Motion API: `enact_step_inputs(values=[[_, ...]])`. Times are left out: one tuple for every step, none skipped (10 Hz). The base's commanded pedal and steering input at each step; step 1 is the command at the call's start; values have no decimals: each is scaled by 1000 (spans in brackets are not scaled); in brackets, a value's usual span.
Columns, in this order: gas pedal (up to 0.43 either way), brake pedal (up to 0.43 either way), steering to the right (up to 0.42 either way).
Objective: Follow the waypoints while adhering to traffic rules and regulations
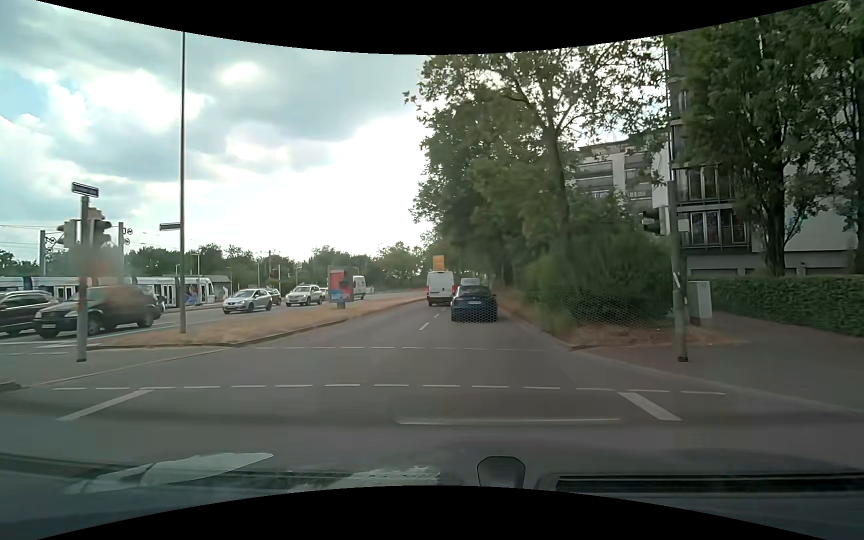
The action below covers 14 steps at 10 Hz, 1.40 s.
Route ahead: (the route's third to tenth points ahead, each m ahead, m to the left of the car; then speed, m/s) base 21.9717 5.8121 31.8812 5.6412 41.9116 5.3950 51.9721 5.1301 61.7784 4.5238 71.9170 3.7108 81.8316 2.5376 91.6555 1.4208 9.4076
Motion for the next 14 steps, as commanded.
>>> enact_step_inputs(values=[[260,0,0],[248,0,0],[248,0,0],[240,0,0],[228,0,0],[220,0,0],[197,0,0],[189,0,0],[189,0,0],[189,0,0],[189,0,0],[189,0,0],[189,0,0],[189,0,0]])
